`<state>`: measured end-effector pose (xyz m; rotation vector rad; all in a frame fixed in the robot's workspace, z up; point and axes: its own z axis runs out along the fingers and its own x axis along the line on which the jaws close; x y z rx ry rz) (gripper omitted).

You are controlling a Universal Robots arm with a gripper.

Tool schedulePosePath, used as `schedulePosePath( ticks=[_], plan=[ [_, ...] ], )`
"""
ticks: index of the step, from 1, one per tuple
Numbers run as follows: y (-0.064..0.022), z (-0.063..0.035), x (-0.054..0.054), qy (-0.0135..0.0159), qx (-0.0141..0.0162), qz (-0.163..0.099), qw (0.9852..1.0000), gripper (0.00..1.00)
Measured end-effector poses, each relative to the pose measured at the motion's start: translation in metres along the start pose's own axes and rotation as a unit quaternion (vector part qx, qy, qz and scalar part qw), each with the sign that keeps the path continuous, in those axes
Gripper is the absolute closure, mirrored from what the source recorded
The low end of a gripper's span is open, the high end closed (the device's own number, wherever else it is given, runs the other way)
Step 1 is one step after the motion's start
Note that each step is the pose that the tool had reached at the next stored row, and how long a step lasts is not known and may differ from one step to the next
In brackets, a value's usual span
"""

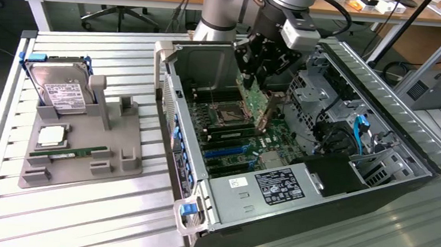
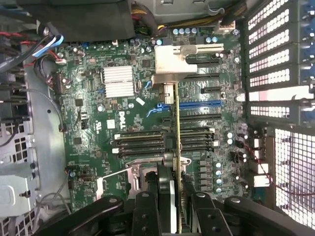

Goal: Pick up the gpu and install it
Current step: 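Insert the gpu into the slot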

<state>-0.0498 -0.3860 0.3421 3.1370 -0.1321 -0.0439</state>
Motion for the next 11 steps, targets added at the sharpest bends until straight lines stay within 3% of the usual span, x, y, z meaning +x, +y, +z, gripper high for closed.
schedulePosePath(
  ticks=[7,11],
  plan=[
    [0.0,0.0008,0.0,0.0001,-0.0019,0.052,0.9987,0.7],
    [0.0,0.0016,0.0,0.0001,-0.0022,0.09,0.9959,0.7]
  ],
)
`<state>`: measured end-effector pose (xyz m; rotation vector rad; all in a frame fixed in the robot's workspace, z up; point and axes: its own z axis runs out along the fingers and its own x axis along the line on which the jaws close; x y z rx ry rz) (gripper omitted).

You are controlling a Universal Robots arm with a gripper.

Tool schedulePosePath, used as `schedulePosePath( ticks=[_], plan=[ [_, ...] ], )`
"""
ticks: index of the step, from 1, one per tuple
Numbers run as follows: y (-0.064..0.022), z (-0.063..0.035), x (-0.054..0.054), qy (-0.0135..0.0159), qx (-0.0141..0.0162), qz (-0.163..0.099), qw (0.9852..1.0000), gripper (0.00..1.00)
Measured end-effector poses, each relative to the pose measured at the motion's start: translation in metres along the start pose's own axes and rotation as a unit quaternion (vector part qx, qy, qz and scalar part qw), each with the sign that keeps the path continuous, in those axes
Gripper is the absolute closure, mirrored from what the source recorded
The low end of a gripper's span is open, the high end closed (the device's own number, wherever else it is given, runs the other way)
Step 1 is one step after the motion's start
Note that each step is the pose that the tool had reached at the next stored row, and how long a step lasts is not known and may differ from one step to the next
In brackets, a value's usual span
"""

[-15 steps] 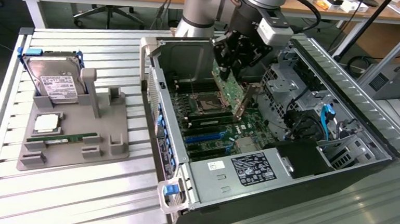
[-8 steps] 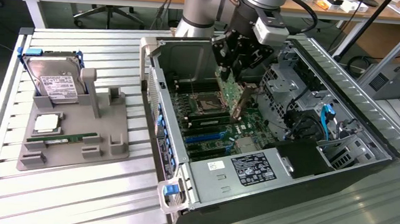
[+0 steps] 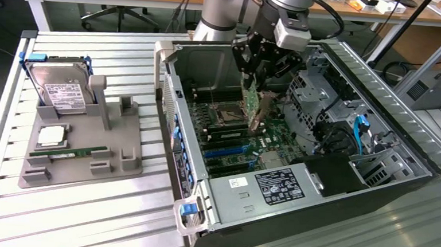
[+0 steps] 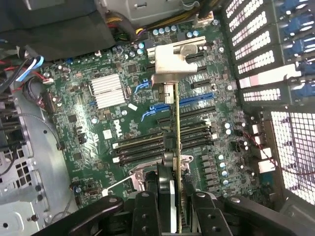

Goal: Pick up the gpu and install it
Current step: 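Insert the gpu into the slot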

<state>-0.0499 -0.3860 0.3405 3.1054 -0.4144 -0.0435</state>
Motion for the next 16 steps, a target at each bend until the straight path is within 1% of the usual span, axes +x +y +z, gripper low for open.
schedulePosePath(
  ticks=[1,4,8,11,15,16],
  plan=[
    [0.0,0.0003,0.0,-0.0001,0.0001,0.014,0.9999,0.7],
    [0.0,0.0009,0.0,-0.0003,0.0003,0.038,0.9993,0.7],
    [0.0,0.0016,0.0,-0.0005,0.0004,0.069,0.9976,0.7],
    [0.0,0.0021,0.0001,-0.0006,0.0005,0.092,0.9957,0.7],
    [0.0,0.0029,0.0001,-0.0007,0.0005,0.124,0.9923,0.7],
    [0.0,0.0031,0.0001,-0.0008,0.0005,0.132,0.9912,0.7]
  ],
)
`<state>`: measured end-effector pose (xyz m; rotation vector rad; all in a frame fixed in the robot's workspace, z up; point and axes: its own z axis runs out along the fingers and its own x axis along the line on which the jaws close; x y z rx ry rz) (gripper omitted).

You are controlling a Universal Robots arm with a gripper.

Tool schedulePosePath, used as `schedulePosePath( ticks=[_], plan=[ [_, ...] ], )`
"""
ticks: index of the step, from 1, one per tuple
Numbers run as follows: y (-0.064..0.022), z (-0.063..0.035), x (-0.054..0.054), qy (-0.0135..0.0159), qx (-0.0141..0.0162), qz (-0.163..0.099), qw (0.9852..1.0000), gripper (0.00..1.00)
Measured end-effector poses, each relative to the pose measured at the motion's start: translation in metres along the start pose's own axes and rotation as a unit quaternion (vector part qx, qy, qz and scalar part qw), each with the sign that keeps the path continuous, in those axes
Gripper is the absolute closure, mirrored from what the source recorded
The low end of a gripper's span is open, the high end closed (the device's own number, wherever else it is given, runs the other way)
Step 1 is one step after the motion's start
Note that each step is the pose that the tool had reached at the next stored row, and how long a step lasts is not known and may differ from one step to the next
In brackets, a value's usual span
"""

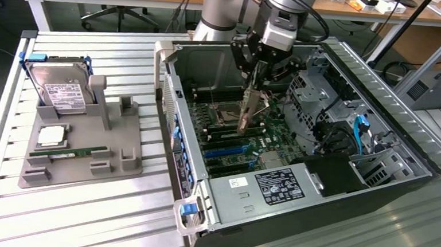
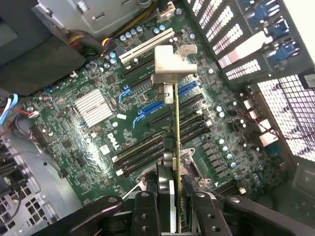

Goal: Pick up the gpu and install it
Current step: 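Insert the gpu into the slot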

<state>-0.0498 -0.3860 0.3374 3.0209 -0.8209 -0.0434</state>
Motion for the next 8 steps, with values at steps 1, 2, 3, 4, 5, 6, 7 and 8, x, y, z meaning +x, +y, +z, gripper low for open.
schedulePosePath(
  ticks=[1,2,3,4,5,6,7,8],
  plan=[
    [0.0,0.0002,0.0,0.0,0.0,0.007,1.0,0.7],
    [0.0,0.0004,0.0,-0.0001,0.0,0.017,0.9999,0.7],
    [0.0,0.0006,0.0,-0.0001,0.0001,0.025,0.9997,0.7],
    [0.0,0.0009,0.0,-0.0002,0.0001,0.037,0.9993,0.7],
    [0.0,0.0012,0.0,-0.0002,0.0001,0.049,0.9988,0.7],
    [0.0,0.0015,0.0001,-0.0003,0.0001,0.059,0.9983,0.7],
    [0.0,0.0018,0.0001,-0.0004,0.0002,0.071,0.9975,0.7],
    [0.0,0.0019,0.0,-0.0004,0.0002,0.078,0.9969,0.7]
  ],
)
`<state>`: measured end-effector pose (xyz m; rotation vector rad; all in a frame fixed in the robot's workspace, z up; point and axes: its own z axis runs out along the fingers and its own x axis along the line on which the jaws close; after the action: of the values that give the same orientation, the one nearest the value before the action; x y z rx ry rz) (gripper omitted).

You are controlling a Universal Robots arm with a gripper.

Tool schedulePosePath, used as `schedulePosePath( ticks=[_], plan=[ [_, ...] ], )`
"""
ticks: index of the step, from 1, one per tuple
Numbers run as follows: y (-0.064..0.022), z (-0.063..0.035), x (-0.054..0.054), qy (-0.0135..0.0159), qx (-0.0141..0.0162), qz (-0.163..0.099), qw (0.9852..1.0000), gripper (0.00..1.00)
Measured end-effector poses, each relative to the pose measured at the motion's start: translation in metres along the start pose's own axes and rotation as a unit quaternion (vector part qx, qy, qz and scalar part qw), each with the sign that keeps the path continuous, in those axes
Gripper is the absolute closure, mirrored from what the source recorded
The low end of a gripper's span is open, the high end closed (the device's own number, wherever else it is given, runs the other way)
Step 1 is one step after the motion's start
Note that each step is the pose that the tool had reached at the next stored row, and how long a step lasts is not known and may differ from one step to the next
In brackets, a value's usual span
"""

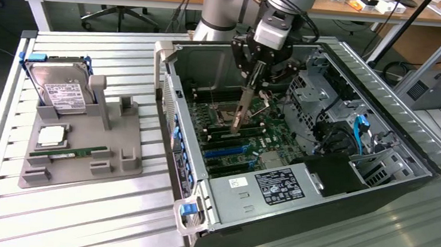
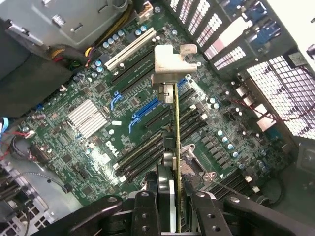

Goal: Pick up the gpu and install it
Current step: 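Insert the gpu into the slot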

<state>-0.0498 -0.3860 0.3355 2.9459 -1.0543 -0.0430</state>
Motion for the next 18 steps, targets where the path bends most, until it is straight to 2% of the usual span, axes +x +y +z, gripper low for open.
schedulePosePath(
  ticks=[4,8,11,14,18],
  plan=[
    [0.0,0.001,0.0,-0.0002,0.0001,0.042,0.9991,0.7],
    [-0.0001,0.002,0.0,-0.0002,-0.0001,0.076,0.9971,0.7],
    [-0.0001,0.0027,0.0001,0.0005,-0.0008,0.103,0.9947,0.7],
    [-0.0001,0.0036,0.0001,0.0017,-0.0021,0.135,0.9908,0.7],
    [-0.0001,0.0043,0.0001,0.0035,-0.004,0.16,0.9871,0.7]
  ],
)
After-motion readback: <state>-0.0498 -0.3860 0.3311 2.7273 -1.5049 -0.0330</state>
